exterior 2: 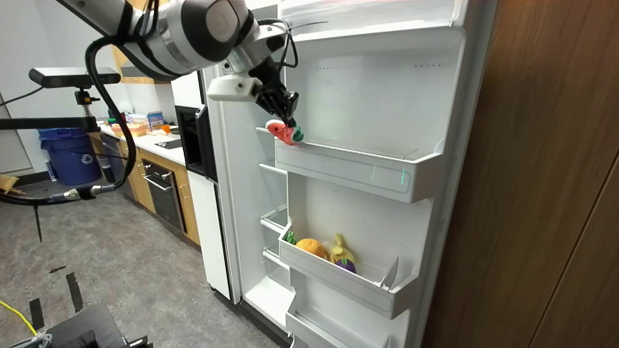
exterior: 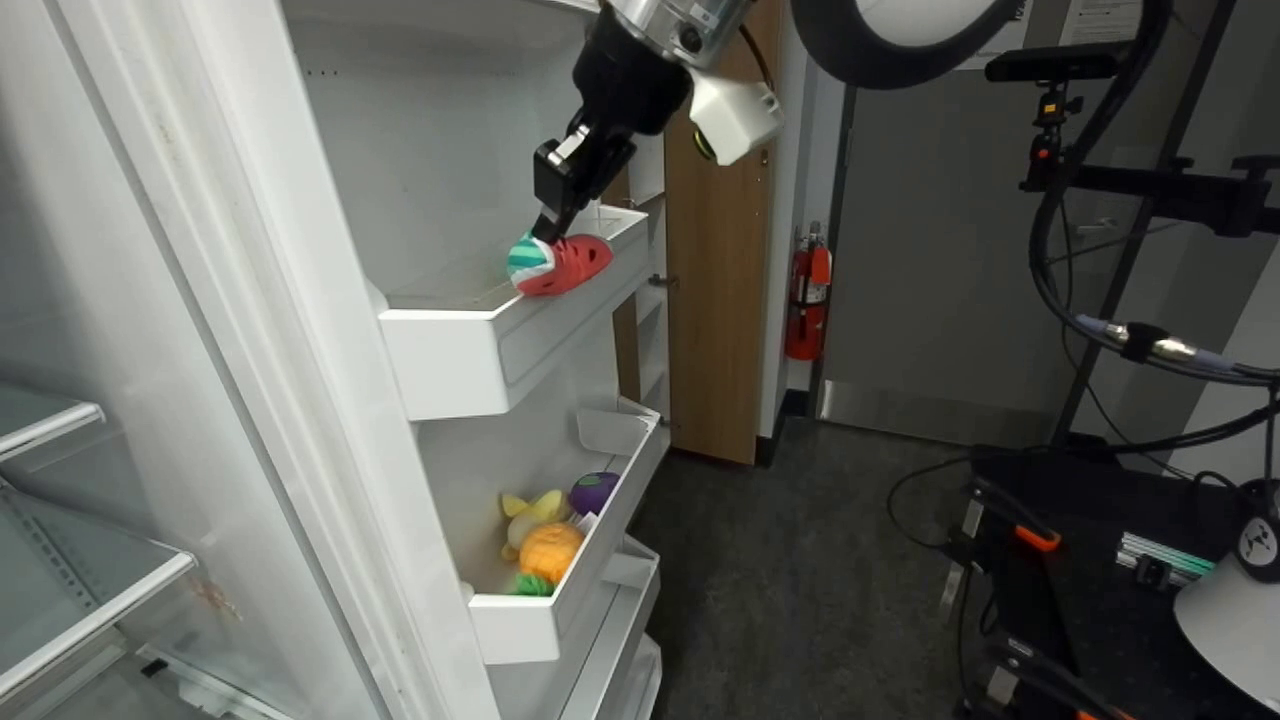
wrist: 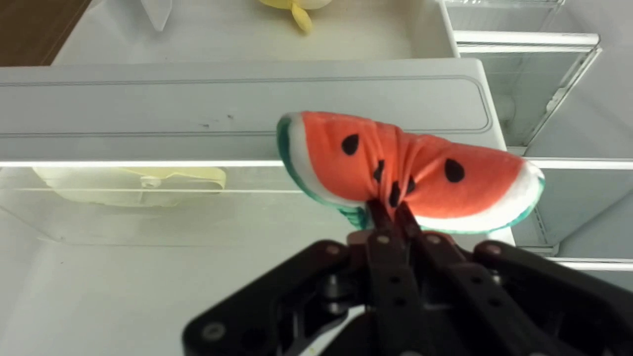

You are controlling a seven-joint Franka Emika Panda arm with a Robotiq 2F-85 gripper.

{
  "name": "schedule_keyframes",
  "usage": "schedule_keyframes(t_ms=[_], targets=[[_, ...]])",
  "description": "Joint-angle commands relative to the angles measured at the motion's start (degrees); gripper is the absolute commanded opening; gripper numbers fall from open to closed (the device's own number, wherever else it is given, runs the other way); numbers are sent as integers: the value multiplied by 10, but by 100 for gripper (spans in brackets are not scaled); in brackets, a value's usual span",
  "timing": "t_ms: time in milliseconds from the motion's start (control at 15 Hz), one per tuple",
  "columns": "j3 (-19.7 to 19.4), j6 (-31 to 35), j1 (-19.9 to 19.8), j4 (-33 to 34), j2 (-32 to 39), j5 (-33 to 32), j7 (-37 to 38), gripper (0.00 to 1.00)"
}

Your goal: Move the watermelon plush toy from the top compartment to the bottom compartment.

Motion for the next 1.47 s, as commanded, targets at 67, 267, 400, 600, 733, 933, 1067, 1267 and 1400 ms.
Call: schedule_keyframes(t_ms=[67, 267, 400, 600, 733, 933, 1067, 1267, 1400], targets=[[2, 35, 2, -76, -44, -3, -2, 1], [7, 54, 0, -104, -48, -12, 2, 1], [12, 67, -6, -117, -43, -26, 9, 1], [20, 87, -20, -134, -35, -68, 26, 1], [25, 97, -31, -142, -27, -102, 43, 1], [25, 115, -45, -151, -12, -147, 64, 1], [22, 124, -47, -152, 5, -158, 73, 1], [19, 131, -43, -149, 34, -154, 80, 1], [18, 133, -45, -145, 52, -159, 87, 1]])
